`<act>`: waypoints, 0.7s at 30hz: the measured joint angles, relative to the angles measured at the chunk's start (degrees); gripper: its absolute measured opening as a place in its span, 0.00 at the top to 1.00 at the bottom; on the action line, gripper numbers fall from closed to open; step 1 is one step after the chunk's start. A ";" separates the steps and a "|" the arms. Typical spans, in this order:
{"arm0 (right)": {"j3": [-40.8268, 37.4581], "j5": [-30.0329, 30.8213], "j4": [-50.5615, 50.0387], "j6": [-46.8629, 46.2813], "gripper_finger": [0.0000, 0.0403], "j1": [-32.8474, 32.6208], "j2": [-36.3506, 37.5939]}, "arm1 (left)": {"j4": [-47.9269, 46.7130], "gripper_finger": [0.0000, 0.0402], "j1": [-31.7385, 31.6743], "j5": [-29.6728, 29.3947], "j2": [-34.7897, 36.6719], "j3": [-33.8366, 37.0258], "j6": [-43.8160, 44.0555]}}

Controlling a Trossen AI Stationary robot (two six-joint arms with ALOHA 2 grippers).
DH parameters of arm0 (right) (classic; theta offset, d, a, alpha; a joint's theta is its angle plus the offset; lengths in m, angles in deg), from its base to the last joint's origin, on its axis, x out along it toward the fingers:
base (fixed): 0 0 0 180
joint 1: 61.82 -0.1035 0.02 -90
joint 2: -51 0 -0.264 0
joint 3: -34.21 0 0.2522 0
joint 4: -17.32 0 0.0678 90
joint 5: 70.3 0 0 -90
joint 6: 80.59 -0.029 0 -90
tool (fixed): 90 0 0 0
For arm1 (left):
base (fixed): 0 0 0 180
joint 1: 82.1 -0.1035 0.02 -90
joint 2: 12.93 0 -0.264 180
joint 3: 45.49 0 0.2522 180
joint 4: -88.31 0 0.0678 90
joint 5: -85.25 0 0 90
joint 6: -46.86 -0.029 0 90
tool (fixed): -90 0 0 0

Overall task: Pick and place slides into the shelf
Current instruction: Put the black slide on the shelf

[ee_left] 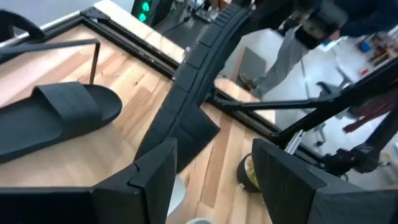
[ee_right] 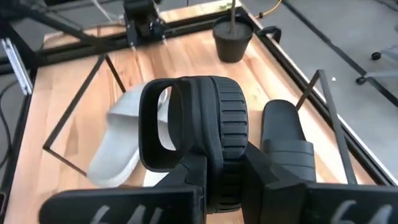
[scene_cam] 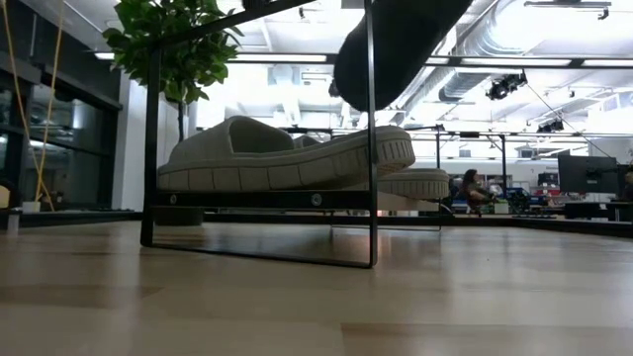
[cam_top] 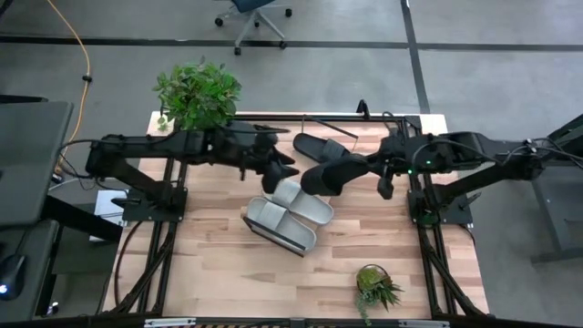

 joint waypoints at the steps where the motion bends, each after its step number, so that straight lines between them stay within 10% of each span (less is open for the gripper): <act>1: 0.37 -0.79 -0.10 0.52 0.94 0.33 -0.73 | -0.02 0.51 0.00 0.06 -1.06 -0.54 -0.31; 21: 9.10 -1.21 -0.46 9.94 0.94 0.76 -10.75 | -1.02 0.51 -0.02 2.04 -9.11 -10.54 -16.51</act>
